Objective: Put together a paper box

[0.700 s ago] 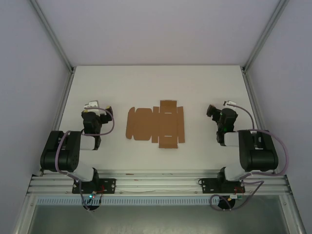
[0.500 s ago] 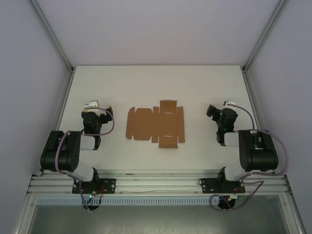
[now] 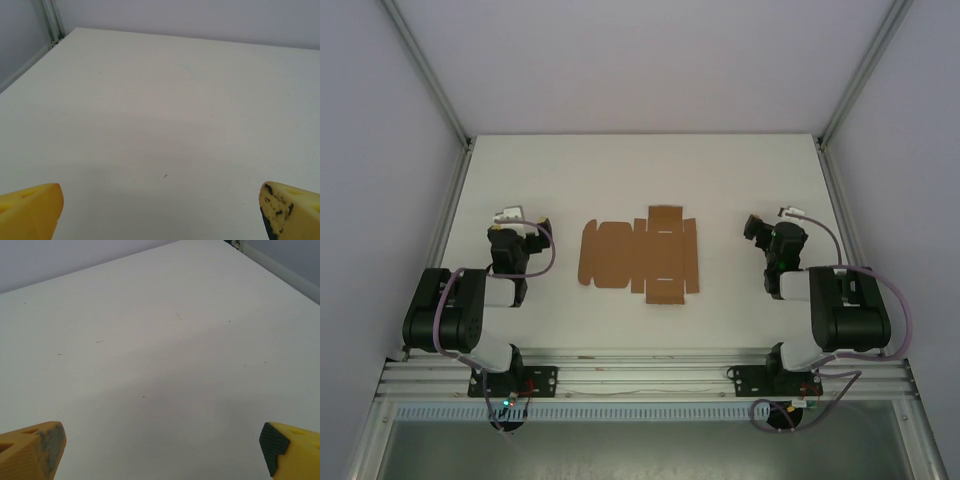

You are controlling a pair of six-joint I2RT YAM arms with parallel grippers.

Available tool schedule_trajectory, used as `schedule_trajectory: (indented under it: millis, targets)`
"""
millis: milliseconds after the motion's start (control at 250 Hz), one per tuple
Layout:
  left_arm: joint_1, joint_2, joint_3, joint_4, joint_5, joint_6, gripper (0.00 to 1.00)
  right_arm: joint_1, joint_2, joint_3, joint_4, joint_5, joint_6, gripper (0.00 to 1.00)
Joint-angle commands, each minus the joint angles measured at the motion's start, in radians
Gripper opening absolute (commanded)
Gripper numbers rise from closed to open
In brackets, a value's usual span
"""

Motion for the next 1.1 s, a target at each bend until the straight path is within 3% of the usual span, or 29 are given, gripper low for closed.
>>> schedule_trajectory:
  millis: [0,140,264,480,560,656,779,911,1039,1099]
  targets:
    - [-0.007,-0.007,0.022,-0.013,0.018,0.021,1.0,-0.002,-0.013,0.014,0.009,0.024,0.007,1.0]
    - [-0.008,-0.016,0.027,-0.014,-0.003,0.014,1.0,-0.002,-0.016,0.01,0.014,0.026,0.008,1.0]
    - [-0.008,-0.092,0.108,-0.239,-0.117,-0.04,1.0,-0.002,-0.057,0.028,-0.045,0.104,0.039,1.0]
    - [-0.012,-0.248,0.173,-0.511,-0.053,-0.123,1.0,0.006,-0.188,0.225,-0.544,0.04,0.074,0.99]
    - [-0.016,-0.308,0.216,-0.643,-0.034,-0.187,1.0,0.056,-0.222,0.284,-0.692,0.034,0.092,0.97]
    - [-0.022,-0.348,0.281,-0.758,0.089,-0.243,1.0,0.159,-0.243,0.357,-0.849,0.045,0.135,0.95]
    - [-0.062,-0.323,0.332,-0.832,0.246,-0.358,1.0,0.301,-0.185,0.476,-1.053,-0.072,0.211,0.82]
    - [-0.165,-0.255,0.36,-0.942,0.286,-0.384,1.0,0.461,-0.085,0.566,-1.146,-0.137,0.237,0.68]
    - [-0.216,-0.226,0.346,-0.965,0.332,-0.422,1.0,0.504,0.011,0.598,-1.134,-0.262,0.282,0.5]
    - [-0.22,-0.225,0.326,-0.943,0.36,-0.446,1.0,0.504,0.05,0.601,-1.125,-0.249,0.291,0.44]
